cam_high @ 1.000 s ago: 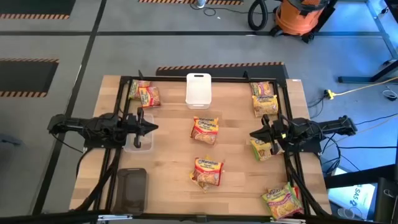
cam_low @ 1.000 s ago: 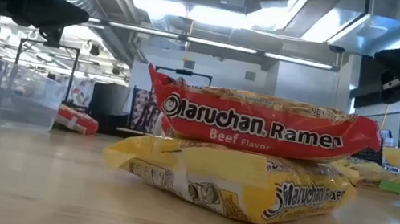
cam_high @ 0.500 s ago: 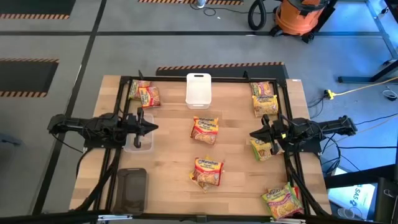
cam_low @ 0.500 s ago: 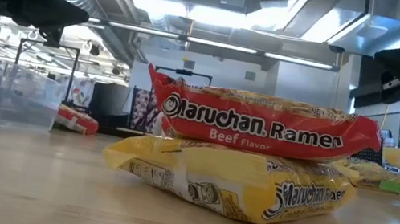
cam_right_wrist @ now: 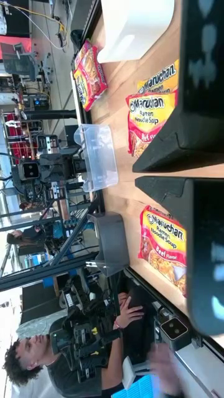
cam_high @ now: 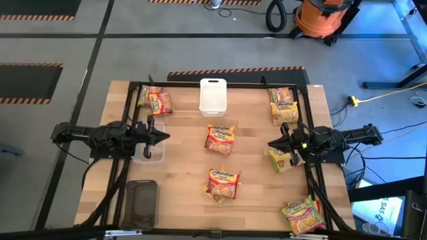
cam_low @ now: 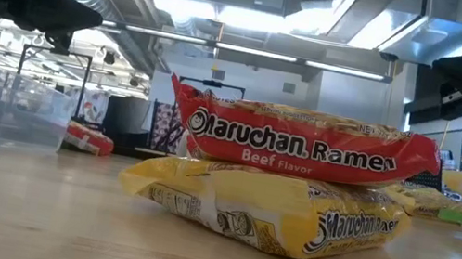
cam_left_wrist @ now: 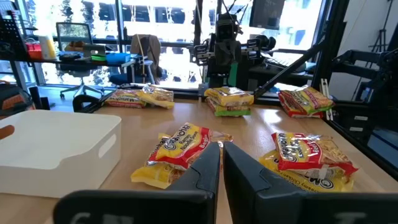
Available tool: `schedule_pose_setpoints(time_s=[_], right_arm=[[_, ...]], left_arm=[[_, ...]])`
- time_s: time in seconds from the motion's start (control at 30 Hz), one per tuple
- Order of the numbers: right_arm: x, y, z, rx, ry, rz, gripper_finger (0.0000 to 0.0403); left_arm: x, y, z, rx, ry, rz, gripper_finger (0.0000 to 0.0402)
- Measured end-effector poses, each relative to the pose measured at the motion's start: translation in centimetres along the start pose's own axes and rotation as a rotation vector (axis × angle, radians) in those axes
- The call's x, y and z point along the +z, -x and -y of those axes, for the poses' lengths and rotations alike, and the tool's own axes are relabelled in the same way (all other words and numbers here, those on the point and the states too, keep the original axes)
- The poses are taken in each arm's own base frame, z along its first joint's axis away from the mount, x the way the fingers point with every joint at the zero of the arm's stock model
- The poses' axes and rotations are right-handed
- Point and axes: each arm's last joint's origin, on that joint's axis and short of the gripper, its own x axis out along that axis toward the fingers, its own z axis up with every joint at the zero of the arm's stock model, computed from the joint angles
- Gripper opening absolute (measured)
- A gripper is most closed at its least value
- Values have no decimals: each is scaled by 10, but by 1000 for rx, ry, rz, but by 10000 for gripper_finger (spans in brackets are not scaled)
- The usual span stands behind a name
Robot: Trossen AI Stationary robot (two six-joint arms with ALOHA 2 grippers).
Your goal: Sort Maruchan noodles
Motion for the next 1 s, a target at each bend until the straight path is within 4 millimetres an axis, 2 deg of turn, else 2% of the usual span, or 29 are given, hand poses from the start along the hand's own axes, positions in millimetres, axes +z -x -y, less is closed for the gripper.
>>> schedule_pose_setpoints(time_s=[0.53, 0.83, 1.0], right_arm=[[0, 0, 0, 0, -1, 2, 1], [10, 0, -1, 12, -97, 105, 1], [18, 2, 2, -140, -83, 212, 1]], left_arm=[[4, 0, 0, 13, 13, 41, 15], [26, 4, 0, 21, 173, 278, 15], [32, 5, -1, 63, 162, 345, 15]])
